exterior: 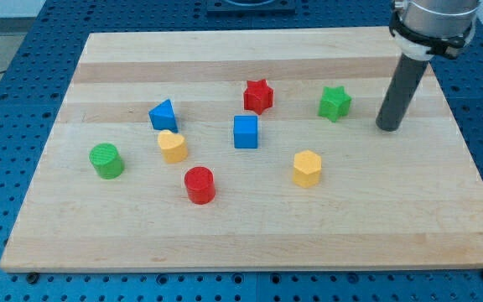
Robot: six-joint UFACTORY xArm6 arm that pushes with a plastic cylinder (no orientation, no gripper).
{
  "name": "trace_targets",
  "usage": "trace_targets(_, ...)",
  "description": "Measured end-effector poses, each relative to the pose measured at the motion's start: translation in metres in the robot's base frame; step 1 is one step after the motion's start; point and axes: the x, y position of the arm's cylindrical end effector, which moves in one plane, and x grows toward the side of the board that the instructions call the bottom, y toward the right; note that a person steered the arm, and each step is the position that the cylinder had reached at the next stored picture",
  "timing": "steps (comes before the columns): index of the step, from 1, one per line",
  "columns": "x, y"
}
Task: Push the green star into the red star
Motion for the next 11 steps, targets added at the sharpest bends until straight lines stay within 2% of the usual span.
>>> trace_targets(2, -0.041, -0.015)
trace_targets(4, -0.038, -0.073)
trace_targets(6, -0.002, -0.057)
trace_targets(11, -0.02, -0.114)
